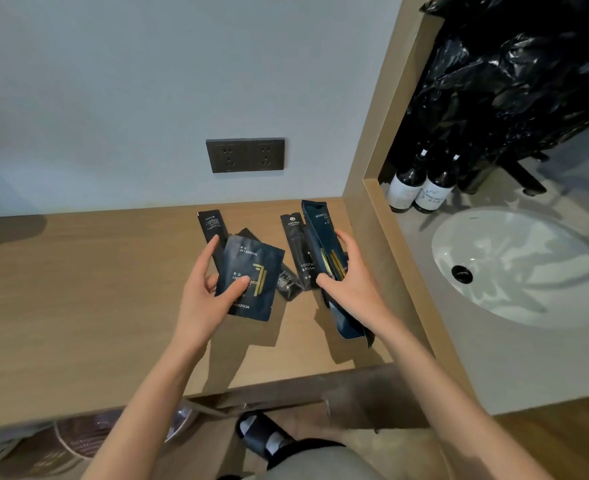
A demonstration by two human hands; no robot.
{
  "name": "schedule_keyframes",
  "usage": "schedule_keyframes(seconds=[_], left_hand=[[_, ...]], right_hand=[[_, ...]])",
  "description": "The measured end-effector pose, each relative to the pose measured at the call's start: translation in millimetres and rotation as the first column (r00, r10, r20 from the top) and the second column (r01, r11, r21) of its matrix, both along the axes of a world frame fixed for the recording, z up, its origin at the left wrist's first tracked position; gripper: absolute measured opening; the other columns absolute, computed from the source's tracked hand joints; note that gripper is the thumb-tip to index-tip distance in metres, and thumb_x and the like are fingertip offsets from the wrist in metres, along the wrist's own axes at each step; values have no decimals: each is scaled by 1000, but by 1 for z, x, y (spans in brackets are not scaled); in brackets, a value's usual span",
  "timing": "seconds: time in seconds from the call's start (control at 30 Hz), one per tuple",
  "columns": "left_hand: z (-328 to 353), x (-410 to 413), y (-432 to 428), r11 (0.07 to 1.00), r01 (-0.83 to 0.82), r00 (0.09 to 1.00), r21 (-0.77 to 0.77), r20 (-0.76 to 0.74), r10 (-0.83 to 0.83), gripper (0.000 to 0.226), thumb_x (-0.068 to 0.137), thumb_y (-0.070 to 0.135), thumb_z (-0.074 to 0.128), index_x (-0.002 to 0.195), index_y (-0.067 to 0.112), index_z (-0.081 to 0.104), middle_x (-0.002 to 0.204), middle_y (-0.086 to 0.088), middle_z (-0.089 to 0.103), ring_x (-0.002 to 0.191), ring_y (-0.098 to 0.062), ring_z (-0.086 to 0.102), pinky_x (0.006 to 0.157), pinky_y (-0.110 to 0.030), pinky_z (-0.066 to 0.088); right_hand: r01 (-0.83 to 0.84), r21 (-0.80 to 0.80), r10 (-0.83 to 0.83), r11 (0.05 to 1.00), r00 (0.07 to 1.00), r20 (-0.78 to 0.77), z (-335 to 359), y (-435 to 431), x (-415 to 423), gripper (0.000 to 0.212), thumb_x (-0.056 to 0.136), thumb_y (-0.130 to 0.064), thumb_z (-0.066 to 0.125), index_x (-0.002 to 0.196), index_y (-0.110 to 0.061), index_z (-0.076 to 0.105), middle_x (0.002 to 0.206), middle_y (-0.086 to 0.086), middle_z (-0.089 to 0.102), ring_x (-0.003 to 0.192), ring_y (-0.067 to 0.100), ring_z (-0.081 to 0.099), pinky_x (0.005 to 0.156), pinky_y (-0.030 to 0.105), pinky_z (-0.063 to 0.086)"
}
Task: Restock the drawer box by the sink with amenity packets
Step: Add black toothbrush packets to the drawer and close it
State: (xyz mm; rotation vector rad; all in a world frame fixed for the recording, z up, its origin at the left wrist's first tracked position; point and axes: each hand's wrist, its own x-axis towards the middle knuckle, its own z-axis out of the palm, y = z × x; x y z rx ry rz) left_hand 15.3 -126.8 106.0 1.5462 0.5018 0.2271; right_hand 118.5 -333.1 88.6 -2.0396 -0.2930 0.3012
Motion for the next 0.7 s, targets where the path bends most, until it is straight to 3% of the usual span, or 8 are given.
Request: schedule_keyframes(seconds=[0.1, 0.23, 0.3, 0.5, 0.7], left_hand=[[7, -39, -14, 999, 43, 997, -17, 61, -42, 68, 87, 6, 64, 136, 46, 40, 128, 5, 59, 104, -11, 67, 77, -29, 59], [14, -82, -38, 991, 80, 993, 109, 75, -88, 31, 88, 11, 63, 107, 34, 70, 108, 17, 71, 104, -7, 65, 82, -28, 57], [18, -95, -57, 985, 111, 992, 133, 50, -118, 24, 88, 12, 63, 97, 31, 74, 102, 18, 72, 100, -6, 66, 80, -23, 54], [34, -106, -133, 936, 287, 952, 206, 46, -302, 23, 91, 16, 60, 109, 23, 72, 111, 8, 70, 103, -2, 63, 88, -23, 54], [48, -99, -235, 915, 390, 910, 107, 108, -400, 16, 88, 20, 65, 100, 22, 74, 99, 11, 73, 92, -3, 69, 76, -22, 57]], right_hand=[[-8, 41, 7, 999, 1000, 30, 18, -10, -53, 78, 80, -21, 68, 139, -46, 24, 129, -15, 48, 112, 5, 54, 91, 29, 52], [24, 80, -28, 996, 998, 50, 37, -32, -112, 79, 79, -20, 69, 137, -50, 25, 128, -16, 48, 113, 7, 54, 94, 35, 53], [41, 101, -45, 994, 998, 36, 46, -45, -136, 78, 79, -19, 69, 136, -50, 26, 124, -17, 50, 110, 5, 55, 93, 35, 53], [22, 109, -24, 994, 1000, 15, 65, -97, -189, 77, 82, -17, 70, 137, -50, 27, 127, -23, 47, 113, -5, 51, 84, 15, 50], [153, 80, -158, 985, 986, 60, 70, -191, -210, 76, 77, -20, 71, 135, -50, 31, 128, -13, 49, 116, 3, 52, 97, 30, 49]])
